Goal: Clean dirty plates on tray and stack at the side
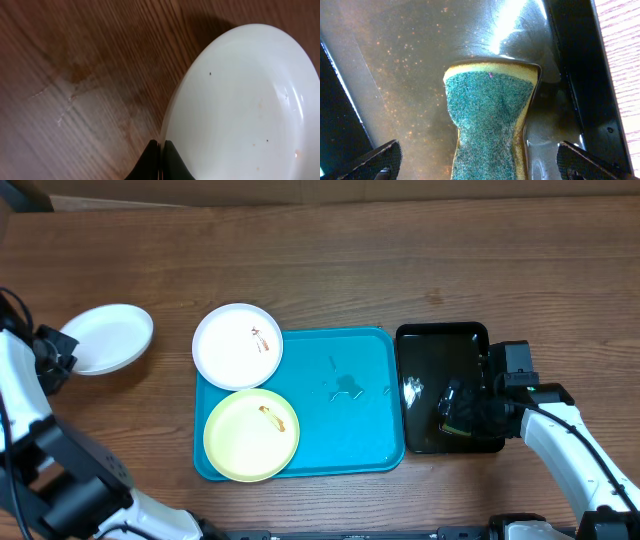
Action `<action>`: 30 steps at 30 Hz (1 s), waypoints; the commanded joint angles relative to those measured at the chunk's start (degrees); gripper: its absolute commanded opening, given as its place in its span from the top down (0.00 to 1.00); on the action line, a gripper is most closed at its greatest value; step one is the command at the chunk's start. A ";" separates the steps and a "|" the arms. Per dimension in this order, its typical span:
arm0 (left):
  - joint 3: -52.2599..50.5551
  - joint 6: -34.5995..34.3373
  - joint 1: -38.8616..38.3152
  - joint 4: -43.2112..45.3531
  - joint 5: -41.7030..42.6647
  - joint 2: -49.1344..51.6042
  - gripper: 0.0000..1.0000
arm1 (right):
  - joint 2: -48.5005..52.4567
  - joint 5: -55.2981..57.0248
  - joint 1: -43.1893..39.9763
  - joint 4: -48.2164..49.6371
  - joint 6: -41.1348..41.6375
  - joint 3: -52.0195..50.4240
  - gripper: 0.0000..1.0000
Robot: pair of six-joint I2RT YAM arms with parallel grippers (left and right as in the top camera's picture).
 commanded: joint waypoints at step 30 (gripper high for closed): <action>15.34 13.99 -16.35 -15.69 25.99 -1.38 0.39 | -0.46 0.61 0.22 0.17 -0.20 -0.24 0.00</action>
